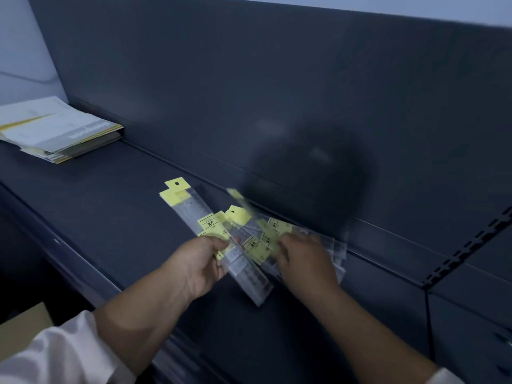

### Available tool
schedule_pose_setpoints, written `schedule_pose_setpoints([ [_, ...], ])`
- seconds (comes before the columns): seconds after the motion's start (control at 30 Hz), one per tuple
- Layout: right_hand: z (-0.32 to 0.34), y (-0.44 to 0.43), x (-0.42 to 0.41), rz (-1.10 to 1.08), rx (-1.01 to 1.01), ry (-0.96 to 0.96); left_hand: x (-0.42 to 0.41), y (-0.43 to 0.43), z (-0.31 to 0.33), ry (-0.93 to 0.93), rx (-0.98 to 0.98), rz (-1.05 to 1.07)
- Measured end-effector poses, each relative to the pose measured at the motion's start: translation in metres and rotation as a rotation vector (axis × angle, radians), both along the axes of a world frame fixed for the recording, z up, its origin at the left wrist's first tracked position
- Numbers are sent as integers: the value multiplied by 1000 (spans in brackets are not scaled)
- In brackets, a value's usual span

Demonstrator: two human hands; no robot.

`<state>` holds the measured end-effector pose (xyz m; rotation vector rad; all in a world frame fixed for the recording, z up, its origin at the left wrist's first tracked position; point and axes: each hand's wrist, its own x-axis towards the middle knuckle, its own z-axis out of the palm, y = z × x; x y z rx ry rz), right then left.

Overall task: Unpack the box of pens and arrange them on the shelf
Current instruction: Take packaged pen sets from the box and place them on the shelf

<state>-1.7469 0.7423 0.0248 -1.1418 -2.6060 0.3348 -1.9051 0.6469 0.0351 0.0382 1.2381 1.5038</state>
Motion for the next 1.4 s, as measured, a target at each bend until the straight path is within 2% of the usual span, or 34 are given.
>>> schedule_pose_setpoints([
  [0.03,-7,-1,0,25,-25,-73,1,0,0,6,0,-7],
  [0.1,-15,-2,1,35,-53,-91,1,0,-1,23,-5,-22],
  [0.2,-5,-1,-1,-11,-60,85,3,0,-1,26,1,-20],
  [0.23,1,-2,-4,-8,-161,187,4,1,0,18,9,-15],
  [0.3,13,-8,-10,34,-543,375,8,2,2,1,22,-18],
  [0.33,16,-12,-13,50,-693,391,10,2,4,-6,28,-24],
  [0.37,16,-15,-15,59,-758,364,12,2,6,-16,41,-33],
  [0.43,11,-17,-18,27,-795,372,14,1,9,-46,96,-63],
  [0.53,10,-13,-18,-66,-880,526,13,-3,14,-40,167,-100],
  [0.7,16,-14,-14,-45,-1088,613,13,0,12,40,91,-7],
  [0.83,18,-12,-12,-48,-1156,624,15,1,12,34,89,9],
  [0.97,13,-7,-11,-81,-1147,608,15,-1,17,-8,114,-73],
  [1.13,11,-5,-11,-40,-1141,538,20,-1,18,44,76,-43],
  [1.2,11,-2,-10,-22,-1108,517,21,-4,18,238,-71,-173],
  [1.27,14,1,-7,0,-995,447,22,-11,19,507,-335,-434],
  [1.33,16,7,-4,-15,-645,222,22,-18,20,730,-511,-641],
  [1.4,13,13,0,-81,-311,64,21,-20,16,1079,-527,-736],
])
